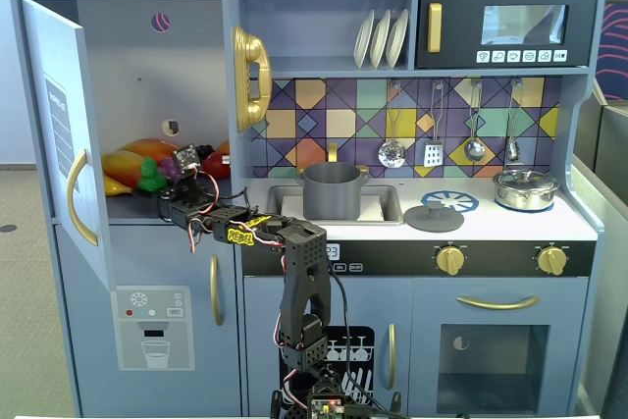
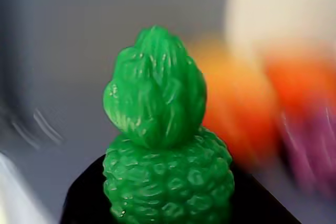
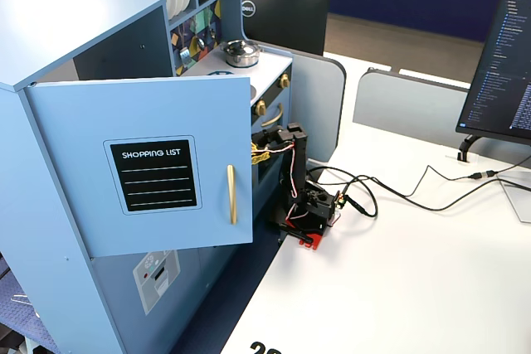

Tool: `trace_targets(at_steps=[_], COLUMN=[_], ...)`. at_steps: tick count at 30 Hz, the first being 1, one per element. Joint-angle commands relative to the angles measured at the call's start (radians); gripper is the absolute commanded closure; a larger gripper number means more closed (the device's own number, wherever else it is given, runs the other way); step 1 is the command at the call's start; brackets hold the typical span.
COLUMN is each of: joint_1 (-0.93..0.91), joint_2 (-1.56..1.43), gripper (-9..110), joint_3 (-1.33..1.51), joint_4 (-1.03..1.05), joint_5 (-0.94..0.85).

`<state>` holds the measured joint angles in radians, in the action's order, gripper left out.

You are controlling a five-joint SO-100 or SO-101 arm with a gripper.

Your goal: Pick up the green pineapple from the left cabinet and place it in the gray recipient

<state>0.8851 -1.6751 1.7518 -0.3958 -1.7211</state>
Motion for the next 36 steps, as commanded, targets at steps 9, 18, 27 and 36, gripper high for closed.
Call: trace_targets(at_steps=[9, 18, 27, 36], joint_1=[0.006, -0.621, -0.897, -0.937], joint_2=[-1.017, -1.161, -0.785, -0.595], gripper=[101, 101, 101, 76], joint_3=[0.638, 0.476, 0.132, 0.061], joint_4=[-0.252, 0.064, 0.492, 0.560], joint_5=[-0.202, -0.005, 0.060, 0.120])
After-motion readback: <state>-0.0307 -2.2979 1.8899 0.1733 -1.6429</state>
